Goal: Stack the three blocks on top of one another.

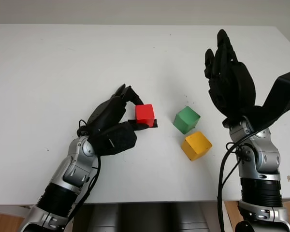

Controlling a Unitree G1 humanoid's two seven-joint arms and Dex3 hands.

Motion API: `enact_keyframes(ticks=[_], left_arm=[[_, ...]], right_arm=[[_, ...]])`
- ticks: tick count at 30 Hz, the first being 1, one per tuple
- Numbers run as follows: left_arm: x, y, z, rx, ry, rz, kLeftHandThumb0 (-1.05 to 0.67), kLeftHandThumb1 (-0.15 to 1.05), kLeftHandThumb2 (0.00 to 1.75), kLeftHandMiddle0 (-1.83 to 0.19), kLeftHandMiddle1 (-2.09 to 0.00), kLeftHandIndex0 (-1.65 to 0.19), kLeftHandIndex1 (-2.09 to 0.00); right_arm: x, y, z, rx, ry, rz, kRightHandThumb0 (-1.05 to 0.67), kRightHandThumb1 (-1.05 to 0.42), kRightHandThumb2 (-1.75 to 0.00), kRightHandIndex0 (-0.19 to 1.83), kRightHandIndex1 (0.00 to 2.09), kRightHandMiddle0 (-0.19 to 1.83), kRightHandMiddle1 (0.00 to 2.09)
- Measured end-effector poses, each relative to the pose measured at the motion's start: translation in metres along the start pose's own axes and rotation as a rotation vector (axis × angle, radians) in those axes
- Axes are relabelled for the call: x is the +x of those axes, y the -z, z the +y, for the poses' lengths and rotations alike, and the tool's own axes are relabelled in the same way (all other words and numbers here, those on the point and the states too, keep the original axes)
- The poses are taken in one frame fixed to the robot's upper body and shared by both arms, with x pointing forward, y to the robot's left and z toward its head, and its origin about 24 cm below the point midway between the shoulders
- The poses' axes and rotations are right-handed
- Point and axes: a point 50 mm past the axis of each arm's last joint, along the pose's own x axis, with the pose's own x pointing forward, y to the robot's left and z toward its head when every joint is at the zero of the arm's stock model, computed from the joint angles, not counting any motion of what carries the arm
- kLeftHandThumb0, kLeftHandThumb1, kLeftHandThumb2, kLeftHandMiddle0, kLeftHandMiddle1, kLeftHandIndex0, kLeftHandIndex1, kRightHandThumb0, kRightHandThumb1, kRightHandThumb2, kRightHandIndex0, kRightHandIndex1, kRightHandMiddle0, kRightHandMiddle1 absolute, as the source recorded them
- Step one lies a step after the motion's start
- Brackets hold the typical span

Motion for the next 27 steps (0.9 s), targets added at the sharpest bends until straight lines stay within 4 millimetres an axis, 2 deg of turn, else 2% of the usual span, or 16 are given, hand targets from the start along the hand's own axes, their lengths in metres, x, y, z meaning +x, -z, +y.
enact_keyframes(ticks=[1, 2, 5, 11, 16, 19, 20, 21, 23, 25, 27], left_arm=[[0.0, 0.0, 0.0, 0.005, 0.009, 0.0, -0.55, 1.05, 0.1, 0.19, 0.0, 0.14, -0.51], [-0.001, 0.001, 0.001, 0.012, 0.023, 0.0, -0.56, 1.04, 0.09, 0.19, 0.0, 0.15, -0.33], [-0.006, -0.001, 0.005, 0.016, 0.057, -0.015, -0.63, 1.02, 0.06, 0.19, 0.0, 0.19, -0.05], [-0.022, -0.009, 0.015, 0.003, 0.057, -0.045, -0.77, 1.0, 0.05, 0.19, 0.0, 0.19, 0.0], [-0.035, -0.012, 0.032, -0.051, -0.017, -0.069, -0.81, 1.0, 0.05, 0.19, 0.0, 0.19, 0.0], [-0.046, -0.01, 0.042, -0.122, -0.083, -0.081, -0.91, 1.03, 0.06, 0.19, 0.0, 0.19, 0.0], [-0.05, -0.008, 0.044, -0.163, -0.103, -0.085, -0.93, 1.04, 0.1, 0.19, 0.0, 0.19, 0.0], [-0.055, -0.007, 0.046, -0.21, -0.134, -0.091, -0.93, 1.04, 0.28, 0.19, 0.0, 0.19, 0.0], [-0.064, -0.004, 0.048, -0.281, -0.212, -0.106, -0.88, 1.05, 0.5, 0.19, 0.0, 0.19, 0.0], [-0.072, 0.0, 0.05, -0.344, -0.329, -0.101, -0.82, 1.05, 0.63, 0.19, -0.01, 0.18, -0.01], [-0.078, 0.006, 0.049, -0.413, -0.438, -0.074, -0.76, 1.05, 0.64, 0.19, 0.0, 0.19, -0.01]], right_arm=[[0.0, 0.0, 0.0, 0.0, -0.001, 0.0, -0.65, -1.05, -0.73, -0.19, 0.0, -0.19, 0.0], [0.0, 0.0, 0.0, 0.0, -0.004, 0.0, -0.66, -1.05, -0.73, -0.19, 0.0, -0.19, 0.0], [0.0, 0.0, 0.0, -0.001, -0.006, 0.001, -0.66, -1.05, -0.73, -0.19, 0.0, -0.19, 0.0], [-0.001, 0.0, 0.0, -0.001, -0.009, 0.006, -0.66, -1.05, -0.73, -0.19, 0.0, -0.19, 0.0], [-0.002, -0.001, 0.001, -0.002, -0.016, -0.001, -0.66, -1.05, -0.72, -0.19, 0.0, -0.19, 0.0], [-0.002, -0.001, 0.001, -0.002, -0.019, 0.0, -0.66, -1.05, -0.7, -0.19, 0.0, -0.19, 0.0], [-0.002, -0.001, 0.0, -0.003, -0.019, 0.001, -0.65, -1.05, -0.7, -0.19, 0.0, -0.19, 0.0], [-0.002, -0.002, 0.0, -0.014, -0.024, 0.003, -0.65, -1.05, -0.71, -0.19, 0.0, -0.19, 0.0], [-0.002, -0.005, -0.003, -0.077, -0.046, 0.01, -0.63, -1.05, -0.72, -0.19, 0.0, -0.19, 0.0], [-0.003, -0.01, -0.009, -0.168, -0.063, 0.015, -0.61, -1.05, -0.57, -0.16, 0.02, -0.14, 0.03], [-0.003, -0.017, -0.016, -0.264, -0.055, 0.011, -0.63, -1.05, -0.38, -0.07, 0.06, -0.04, 0.08]])
